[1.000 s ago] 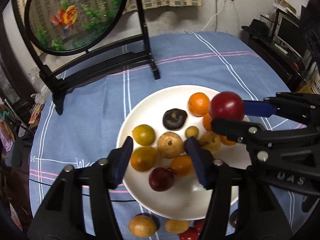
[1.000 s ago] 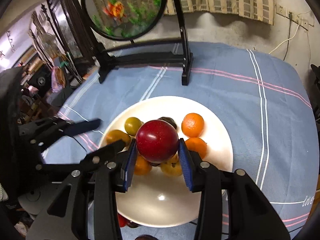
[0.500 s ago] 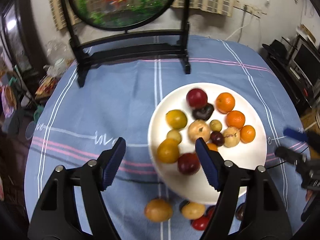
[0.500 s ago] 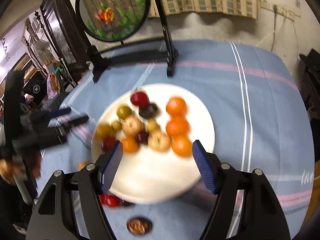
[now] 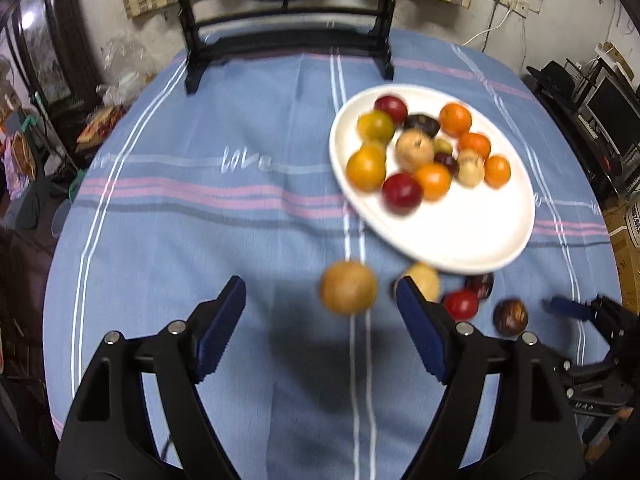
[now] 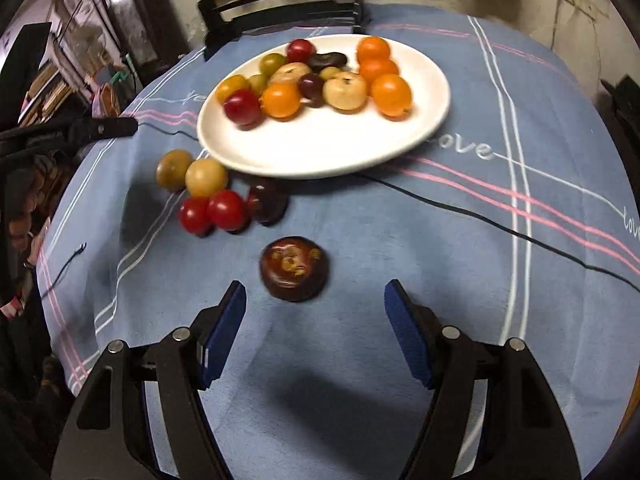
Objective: Organize fruits
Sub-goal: 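Move both open grippers to the fruits left on the cloth, then grasp a red tomato with the right gripper while the left grasps a red plum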
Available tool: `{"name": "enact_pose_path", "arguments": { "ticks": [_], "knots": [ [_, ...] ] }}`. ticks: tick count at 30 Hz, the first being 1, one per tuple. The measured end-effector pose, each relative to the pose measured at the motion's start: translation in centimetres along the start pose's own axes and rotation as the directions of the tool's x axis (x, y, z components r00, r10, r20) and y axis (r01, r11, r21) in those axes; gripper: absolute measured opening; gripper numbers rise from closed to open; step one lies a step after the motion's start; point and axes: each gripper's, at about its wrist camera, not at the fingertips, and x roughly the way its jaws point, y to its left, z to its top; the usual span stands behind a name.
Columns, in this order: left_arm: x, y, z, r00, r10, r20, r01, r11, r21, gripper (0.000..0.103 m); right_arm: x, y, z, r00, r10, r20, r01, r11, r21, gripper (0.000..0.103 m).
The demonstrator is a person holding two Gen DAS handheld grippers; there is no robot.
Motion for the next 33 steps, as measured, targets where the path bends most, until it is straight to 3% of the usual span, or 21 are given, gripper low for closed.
{"name": "enact_pose_path", "arguments": {
  "ticks": [3,5,11,14,17,21,25,29,33],
  "knots": [
    [0.2,1.2,-1.5,0.999,0.012,-0.032,-0.013,0.999,-0.031,0.079,0.3,2.4,1.0,0.999,0.032,0.020,-0.030,0.995,-0.096,0.069],
    [0.2,2.0,-2.4,0.999,0.008,-0.047,-0.011,0.998,-0.059,0.080,0.7,4.0,1.8,0.997,0.073,0.012,-0.070,0.985,-0.159,0.054],
    [-0.6,3.0,-4.2,0.999,0.001,-0.048,-0.006,0.995,-0.097,0.081,3.7,7.8,4.7,0.997,0.050,-0.053,-0.067,0.917,-0.394,0.050],
    [-0.7,3.2,-5.0,0.998,-0.007,-0.059,0.000,0.993,-0.116,0.082,5.4,8.7,5.1,0.995,0.003,-0.100,-0.054,0.855,-0.516,0.050],
    [-0.7,2.9,-5.5,0.997,-0.016,-0.074,0.008,0.993,-0.117,0.082,6.3,9.9,4.9,0.991,-0.020,-0.129,-0.068,0.767,-0.638,0.048],
    [-0.3,1.8,-5.5,0.995,-0.036,-0.089,0.027,0.994,-0.104,0.082,6.3,10.3,4.6,0.984,-0.084,-0.157,-0.062,0.665,-0.744,0.030],
    [0.0,-0.3,-4.9,0.994,-0.063,-0.091,0.057,0.996,-0.065,0.082,6.0,9.0,5.7,0.982,-0.060,-0.181,-0.087,0.702,-0.707,0.026],
    [0.3,-2.9,-4.4,0.994,-0.075,-0.076,0.075,0.997,0.003,0.083,4.4,7.6,6.2,0.983,0.043,-0.181,-0.143,0.796,-0.589,0.026],
    [1.9,-6.1,-3.9,0.994,-0.076,-0.073,0.082,0.994,0.076,0.082,1.8,4.6,5.4,0.980,0.138,-0.144,-0.185,0.899,-0.396,0.026]
  ]
}}
